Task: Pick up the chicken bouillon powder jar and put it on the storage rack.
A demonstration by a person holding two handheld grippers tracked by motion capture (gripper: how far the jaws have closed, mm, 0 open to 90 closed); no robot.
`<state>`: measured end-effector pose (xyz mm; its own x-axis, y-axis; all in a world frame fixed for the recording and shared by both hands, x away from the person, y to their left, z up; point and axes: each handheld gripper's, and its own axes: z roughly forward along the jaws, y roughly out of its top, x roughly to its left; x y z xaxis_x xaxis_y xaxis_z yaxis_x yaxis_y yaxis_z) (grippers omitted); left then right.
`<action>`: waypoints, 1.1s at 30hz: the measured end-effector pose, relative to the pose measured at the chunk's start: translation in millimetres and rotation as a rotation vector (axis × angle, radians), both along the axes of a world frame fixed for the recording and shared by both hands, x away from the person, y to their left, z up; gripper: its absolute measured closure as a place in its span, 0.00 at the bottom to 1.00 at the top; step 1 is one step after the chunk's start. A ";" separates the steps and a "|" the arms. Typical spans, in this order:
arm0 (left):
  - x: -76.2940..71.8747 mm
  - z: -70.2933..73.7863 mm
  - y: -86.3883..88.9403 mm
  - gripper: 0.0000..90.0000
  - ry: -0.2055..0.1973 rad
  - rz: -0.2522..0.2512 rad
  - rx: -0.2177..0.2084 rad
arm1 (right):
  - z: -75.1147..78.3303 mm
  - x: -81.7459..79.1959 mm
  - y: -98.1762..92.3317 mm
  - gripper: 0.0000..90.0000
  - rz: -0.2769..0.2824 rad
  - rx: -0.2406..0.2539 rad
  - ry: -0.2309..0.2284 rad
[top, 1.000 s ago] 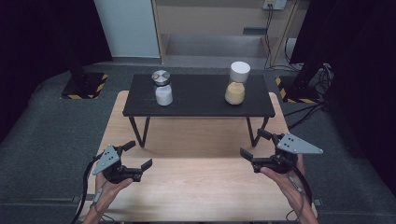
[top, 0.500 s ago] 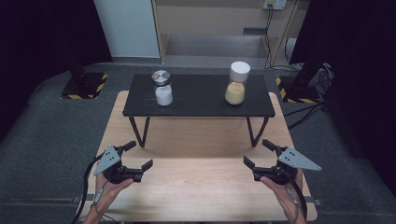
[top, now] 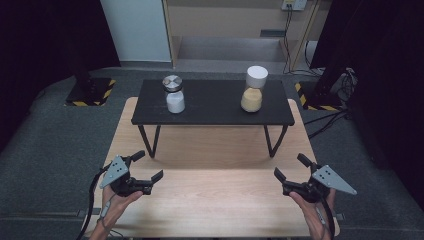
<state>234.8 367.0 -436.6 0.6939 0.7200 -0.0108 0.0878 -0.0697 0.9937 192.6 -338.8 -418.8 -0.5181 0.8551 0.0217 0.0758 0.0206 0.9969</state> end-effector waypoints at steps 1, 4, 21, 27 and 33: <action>-0.2 -0.1 0.3 0.01 0.000 0.001 -0.001 | -1.9 -1.6 -0.3 0.04 -0.015 0.000 -0.006; -0.4 -0.4 1.1 0.01 -0.002 0.004 -0.004 | -5.6 -4.3 -3.9 0.03 -0.037 0.016 -0.003; -0.9 -0.5 1.2 0.01 -0.003 0.002 -0.005 | -9.8 -9.1 -4.8 0.04 -0.041 0.009 -0.010; -0.8 -0.9 1.4 0.01 -0.003 0.004 -0.008 | -10.2 -8.0 -4.2 0.05 -0.030 0.004 -0.007; -0.2 -0.7 0.4 0.01 -0.002 0.000 -0.002 | -10.2 -8.1 -3.9 0.05 -0.030 0.002 -0.011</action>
<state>234.6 367.4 -437.3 0.6936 0.7203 -0.0111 0.0863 -0.0678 0.9940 184.5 -342.7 -429.0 -0.4926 0.8701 0.0182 0.0658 0.0163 0.9977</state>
